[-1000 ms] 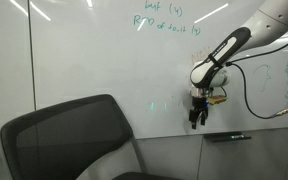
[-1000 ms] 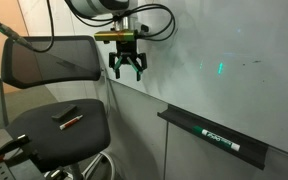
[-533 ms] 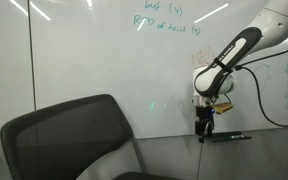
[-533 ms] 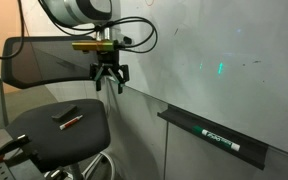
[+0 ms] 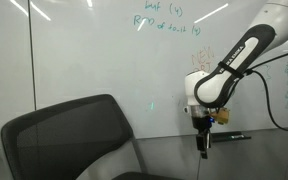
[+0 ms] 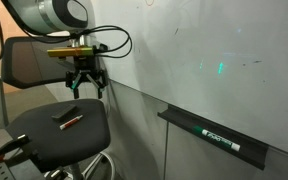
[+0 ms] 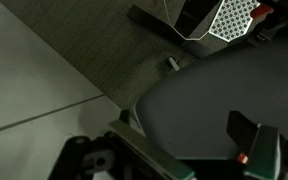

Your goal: Pick up the marker, then write something on the board

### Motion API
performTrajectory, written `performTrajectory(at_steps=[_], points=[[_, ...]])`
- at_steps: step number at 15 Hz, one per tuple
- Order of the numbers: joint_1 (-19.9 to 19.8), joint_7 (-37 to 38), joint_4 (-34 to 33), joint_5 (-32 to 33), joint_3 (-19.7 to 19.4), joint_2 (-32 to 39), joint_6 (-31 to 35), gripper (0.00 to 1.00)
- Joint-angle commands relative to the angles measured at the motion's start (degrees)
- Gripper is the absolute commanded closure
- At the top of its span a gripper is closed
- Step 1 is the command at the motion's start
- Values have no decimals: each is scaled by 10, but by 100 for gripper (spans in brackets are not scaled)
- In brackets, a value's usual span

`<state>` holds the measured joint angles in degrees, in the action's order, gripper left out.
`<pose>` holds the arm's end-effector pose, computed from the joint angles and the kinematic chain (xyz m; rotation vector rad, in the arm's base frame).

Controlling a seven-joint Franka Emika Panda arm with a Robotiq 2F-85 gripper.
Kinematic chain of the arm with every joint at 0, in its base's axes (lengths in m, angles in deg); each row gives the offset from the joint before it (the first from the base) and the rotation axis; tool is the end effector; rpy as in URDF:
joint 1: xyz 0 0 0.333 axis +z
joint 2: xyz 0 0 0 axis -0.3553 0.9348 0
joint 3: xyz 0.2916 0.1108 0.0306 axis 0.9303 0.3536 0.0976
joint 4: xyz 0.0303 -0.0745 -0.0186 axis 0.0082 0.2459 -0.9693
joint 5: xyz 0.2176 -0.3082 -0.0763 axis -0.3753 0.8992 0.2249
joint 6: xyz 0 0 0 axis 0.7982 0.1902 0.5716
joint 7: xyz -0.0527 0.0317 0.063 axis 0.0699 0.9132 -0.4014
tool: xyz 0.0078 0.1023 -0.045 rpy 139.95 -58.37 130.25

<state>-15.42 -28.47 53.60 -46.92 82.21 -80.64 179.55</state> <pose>0.4329 0.0781 0.2428 2.8687 0.8323 -0.3254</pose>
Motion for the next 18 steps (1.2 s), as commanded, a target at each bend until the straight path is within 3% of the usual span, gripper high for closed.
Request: performTrajectory(at_steps=[1, 4, 5, 14, 18], points=[[27, -6, -10, 38, 25, 9, -4, 0], [42, -46, -18, 59, 43, 22, -16, 0], [36, -20, -5, 43, 37, 14, -4, 0], [42, -41, -9, 48, 43, 21, -6, 0], [51, -65, -27, 66, 52, 61, 14, 0]])
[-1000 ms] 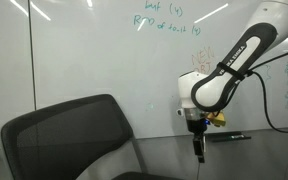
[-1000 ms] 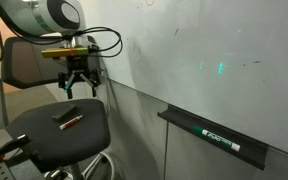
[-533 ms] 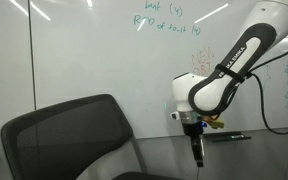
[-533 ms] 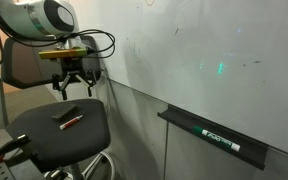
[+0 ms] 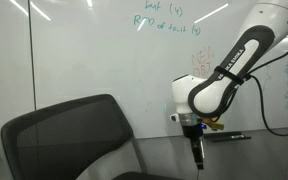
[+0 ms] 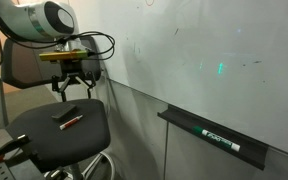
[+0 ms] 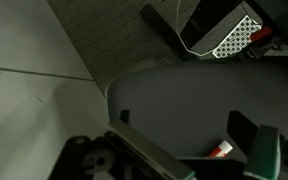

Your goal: Pick up the marker, then write something on the board

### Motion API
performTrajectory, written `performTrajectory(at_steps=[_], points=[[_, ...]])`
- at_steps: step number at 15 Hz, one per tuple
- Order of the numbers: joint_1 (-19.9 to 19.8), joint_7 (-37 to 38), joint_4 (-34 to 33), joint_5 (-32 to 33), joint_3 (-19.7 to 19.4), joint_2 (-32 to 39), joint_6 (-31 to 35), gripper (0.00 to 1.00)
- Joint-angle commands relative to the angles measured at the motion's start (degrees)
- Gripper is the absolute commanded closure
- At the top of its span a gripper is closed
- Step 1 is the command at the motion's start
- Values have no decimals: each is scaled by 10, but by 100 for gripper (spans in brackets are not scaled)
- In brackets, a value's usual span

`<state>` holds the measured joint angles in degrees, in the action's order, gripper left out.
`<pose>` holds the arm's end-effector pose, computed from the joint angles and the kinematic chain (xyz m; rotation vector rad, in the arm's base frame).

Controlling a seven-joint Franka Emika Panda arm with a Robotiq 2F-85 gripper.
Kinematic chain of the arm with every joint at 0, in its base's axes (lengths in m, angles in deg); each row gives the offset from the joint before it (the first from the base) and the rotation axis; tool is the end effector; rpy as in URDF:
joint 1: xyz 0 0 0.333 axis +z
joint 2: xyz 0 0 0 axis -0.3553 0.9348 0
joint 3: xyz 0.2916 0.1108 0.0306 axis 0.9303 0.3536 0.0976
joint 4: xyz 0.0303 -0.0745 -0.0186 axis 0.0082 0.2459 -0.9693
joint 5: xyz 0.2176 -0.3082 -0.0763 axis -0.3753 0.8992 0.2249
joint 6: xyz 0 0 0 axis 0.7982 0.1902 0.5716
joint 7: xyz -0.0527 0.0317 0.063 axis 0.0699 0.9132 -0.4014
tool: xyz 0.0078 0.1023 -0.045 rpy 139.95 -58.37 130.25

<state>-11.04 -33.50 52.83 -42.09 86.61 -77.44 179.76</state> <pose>0.4167 0.1434 0.2236 2.6624 1.2491 -0.3631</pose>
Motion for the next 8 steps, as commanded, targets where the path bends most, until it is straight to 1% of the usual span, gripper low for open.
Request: performTrajectory(at_steps=[1, 5, 8], points=[[12, -18, -28, 24, 11, 39, 12, 0], [29, -35, -80, 56, 24, 95, 10, 0], [44, -34, -117, 75, 28, 149, 29, 0]])
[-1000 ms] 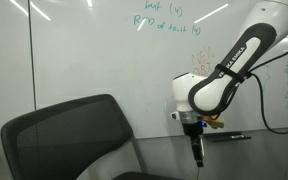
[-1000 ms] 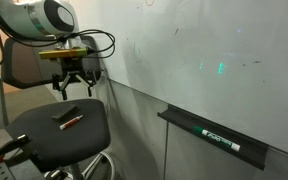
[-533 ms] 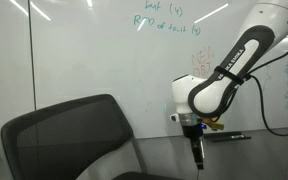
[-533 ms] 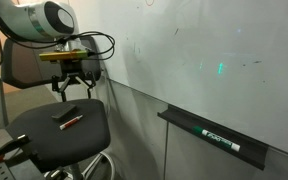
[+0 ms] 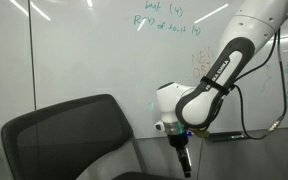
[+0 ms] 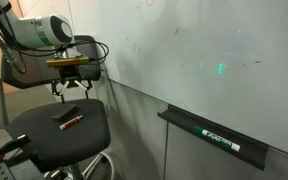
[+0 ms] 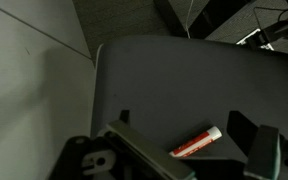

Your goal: Pick up the marker, then write something on the board

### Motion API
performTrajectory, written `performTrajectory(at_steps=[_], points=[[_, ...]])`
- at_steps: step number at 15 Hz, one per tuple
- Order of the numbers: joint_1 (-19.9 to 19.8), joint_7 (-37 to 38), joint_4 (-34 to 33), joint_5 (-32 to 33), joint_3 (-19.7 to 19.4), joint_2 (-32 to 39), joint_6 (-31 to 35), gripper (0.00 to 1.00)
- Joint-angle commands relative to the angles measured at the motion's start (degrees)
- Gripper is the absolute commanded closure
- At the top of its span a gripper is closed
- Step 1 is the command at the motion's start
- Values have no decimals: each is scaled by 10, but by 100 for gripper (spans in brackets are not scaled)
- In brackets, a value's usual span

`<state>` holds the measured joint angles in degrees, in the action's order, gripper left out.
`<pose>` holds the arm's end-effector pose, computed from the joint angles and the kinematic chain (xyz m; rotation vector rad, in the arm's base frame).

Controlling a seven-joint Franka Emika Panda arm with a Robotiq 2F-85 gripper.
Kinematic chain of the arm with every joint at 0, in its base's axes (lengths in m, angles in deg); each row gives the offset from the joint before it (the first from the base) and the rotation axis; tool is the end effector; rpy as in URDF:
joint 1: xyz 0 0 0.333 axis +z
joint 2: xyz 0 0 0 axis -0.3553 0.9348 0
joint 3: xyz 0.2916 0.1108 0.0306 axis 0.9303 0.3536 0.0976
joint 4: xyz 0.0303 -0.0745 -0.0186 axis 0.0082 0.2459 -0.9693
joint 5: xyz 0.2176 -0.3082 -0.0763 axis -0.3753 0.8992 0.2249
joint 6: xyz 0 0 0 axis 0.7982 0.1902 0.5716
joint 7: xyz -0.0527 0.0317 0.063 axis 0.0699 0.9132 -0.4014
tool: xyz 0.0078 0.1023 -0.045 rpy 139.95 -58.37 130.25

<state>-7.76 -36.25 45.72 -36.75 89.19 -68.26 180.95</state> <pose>0.4307 0.2023 0.1928 2.4889 1.5367 -0.3562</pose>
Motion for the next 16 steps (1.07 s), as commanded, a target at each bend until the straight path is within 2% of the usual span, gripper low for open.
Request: performTrajectory(at_steps=[1, 5, 11, 16], points=[[16, 2, -58, 24, 2, 75, 28, 0], [31, 86, -85, -4, -9, 136, 92, 0], [70, 232, -83, -24, -45, 191, 211, 0], [107, 290, -74, -57, -63, 220, 228, 0]])
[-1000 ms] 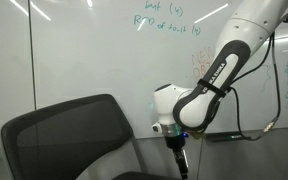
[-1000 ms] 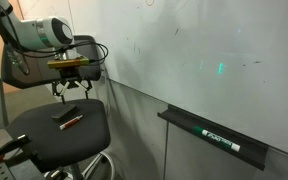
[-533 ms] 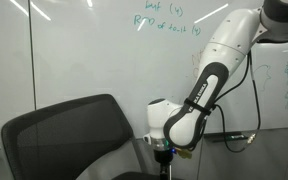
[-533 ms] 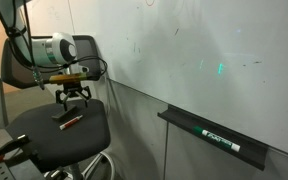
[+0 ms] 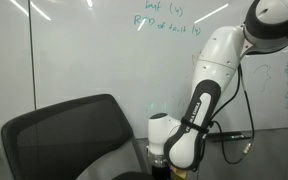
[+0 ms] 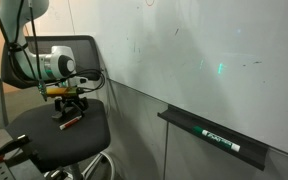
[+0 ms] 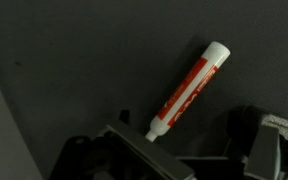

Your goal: Pick up the marker, then write something on the board

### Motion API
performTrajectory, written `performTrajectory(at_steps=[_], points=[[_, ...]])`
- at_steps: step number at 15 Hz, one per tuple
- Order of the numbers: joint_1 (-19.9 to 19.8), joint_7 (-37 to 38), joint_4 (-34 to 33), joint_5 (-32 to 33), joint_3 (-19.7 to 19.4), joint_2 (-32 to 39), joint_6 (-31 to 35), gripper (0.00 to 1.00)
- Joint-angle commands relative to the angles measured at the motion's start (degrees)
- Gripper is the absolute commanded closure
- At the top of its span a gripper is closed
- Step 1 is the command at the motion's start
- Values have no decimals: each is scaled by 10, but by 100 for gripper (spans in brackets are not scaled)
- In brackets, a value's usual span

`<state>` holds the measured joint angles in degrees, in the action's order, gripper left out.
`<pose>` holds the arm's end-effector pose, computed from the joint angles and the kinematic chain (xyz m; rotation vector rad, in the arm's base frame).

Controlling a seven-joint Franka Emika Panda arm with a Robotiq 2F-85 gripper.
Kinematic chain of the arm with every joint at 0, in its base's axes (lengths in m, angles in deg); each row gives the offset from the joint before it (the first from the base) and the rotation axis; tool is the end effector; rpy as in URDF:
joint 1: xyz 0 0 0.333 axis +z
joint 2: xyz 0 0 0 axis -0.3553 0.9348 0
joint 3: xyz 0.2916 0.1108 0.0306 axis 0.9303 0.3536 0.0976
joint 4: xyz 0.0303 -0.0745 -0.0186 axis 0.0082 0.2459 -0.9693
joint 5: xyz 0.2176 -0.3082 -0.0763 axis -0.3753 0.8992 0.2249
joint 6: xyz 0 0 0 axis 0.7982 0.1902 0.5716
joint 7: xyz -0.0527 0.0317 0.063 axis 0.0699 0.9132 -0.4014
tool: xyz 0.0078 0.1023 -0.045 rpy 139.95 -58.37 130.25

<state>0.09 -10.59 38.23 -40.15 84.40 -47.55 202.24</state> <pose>0.4356 0.2582 0.0747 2.8900 1.0376 -0.1490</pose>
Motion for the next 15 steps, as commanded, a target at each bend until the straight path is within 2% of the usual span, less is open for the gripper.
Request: performTrajectory(at_steps=[1, 4, 5, 6, 15], points=[[32, 39, 2, -32, -13, 17, 14, 0], [48, 60, 7, -50, -15, 25, 11, 0], [51, 64, 9, -54, -16, 25, 11, 9], [53, 65, 11, -56, -16, 25, 11, 26], [75, 68, 27, -47, -26, 8, -9, 94]])
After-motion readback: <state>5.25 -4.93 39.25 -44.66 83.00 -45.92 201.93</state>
